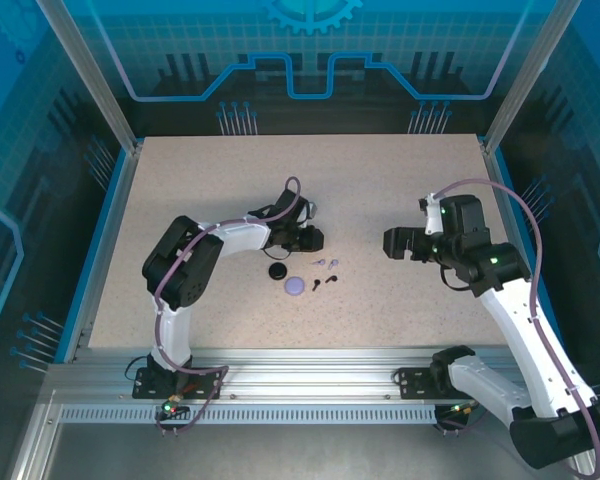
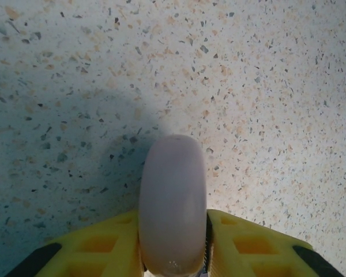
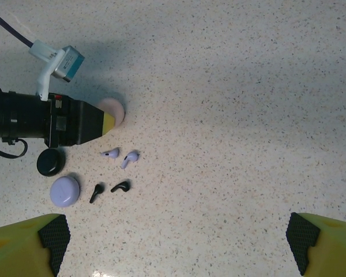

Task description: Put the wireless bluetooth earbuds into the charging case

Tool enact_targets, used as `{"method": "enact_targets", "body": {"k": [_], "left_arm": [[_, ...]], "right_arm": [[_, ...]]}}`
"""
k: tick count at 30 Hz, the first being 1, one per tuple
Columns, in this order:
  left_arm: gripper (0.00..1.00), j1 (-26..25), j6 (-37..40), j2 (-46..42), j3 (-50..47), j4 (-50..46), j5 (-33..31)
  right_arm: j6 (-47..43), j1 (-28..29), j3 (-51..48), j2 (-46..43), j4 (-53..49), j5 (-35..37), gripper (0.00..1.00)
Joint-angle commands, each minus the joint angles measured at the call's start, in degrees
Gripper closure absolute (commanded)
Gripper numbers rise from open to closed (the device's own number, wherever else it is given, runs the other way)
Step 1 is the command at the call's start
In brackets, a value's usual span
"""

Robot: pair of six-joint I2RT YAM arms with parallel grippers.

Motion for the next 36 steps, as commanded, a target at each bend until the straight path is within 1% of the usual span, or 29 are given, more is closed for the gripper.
{"method": "enact_targets", "body": {"k": [1,3,7,11,17,21,24,26,30,31,33,36], "left_arm": [[0.65,0.2,-0.24,1.41,1.25,-1.76,-0.59],[0.59,0.2,0.04,1.19,1.33,-2.45,-1.12],[0.49,0.21,0.85,-0.13,1.11,-4.08,-2.82],[0.43,0.46,1.65,-3.31,-0.35,-4.51,-4.62],[0.36,1.59,1.61,-12.45,-5.15,-2.56,-5.03],[0.33,2.31,2.22,-21.57,-10.58,0.97,-6.89],[0.27,2.51,2.83,-28.69,-14.76,3.16,-10.09],[0.21,2.64,3.14,-33.81,-17.77,4.63,-12.64],[0.04,2.71,2.92,-44.26,-24.54,8.57,-19.48],[0.02,2.66,2.97,-46.16,-26.15,9.61,-21.01],[0.01,2.83,3.06,-51.86,-30.0,11.96,-25.82],[0.01,3.12,2.51,-59.27,-34.27,11.83,-31.98]], "right_arm": [[-1.08,-1.05,-0.52,-1.21,-1.68,-0.45,0.0],[-1.38,-1.08,-0.39,-1.22,-2.03,-0.39,0.0],[-2.81,-1.03,0.18,-0.72,-3.06,-1.36,0.0],[-4.57,-1.07,1.13,-0.13,-4.38,-2.45,0.0],[-6.37,-0.92,3.11,1.32,-7.78,-1.07,0.0],[-6.86,0.18,3.34,2.41,-7.81,-2.3,0.0],[-6.67,2.79,3.38,3.87,-7.35,-1.9,0.0],[-5.92,5.51,3.92,5.83,-7.36,-0.51,0.0],[-4.83,13.65,5.87,11.59,-7.11,3.87,0.0],[-4.73,15.57,6.41,13.11,-7.02,4.72,0.0],[-4.54,19.25,8.25,17.22,-7.16,6.79,0.0],[-4.33,23.32,11.47,23.36,-7.83,8.61,0.0]]}}
